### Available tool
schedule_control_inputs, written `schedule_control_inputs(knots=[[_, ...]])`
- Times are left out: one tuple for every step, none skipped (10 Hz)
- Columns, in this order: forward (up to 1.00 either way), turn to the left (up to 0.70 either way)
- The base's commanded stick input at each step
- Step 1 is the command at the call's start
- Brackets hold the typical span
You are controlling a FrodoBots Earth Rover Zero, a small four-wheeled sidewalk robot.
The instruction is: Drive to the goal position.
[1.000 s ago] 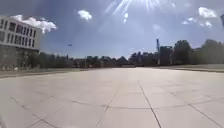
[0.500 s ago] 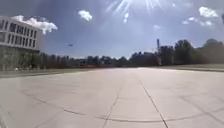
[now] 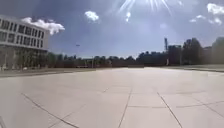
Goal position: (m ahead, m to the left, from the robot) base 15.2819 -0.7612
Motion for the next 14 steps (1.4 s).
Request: schedule_control_inputs(knots=[[0.70,-0.11],[0.70,-0.34],[0.70,-0.34],[0.70,-0.34],[0.70,-0.34],[0.70,-0.13],[0.70,0.01],[0.70,0.01],[0.70,0.01],[0.70,0.01],[0.70,0.01],[0.70,0.01],[0.70,0.01],[0.70,0.01]])
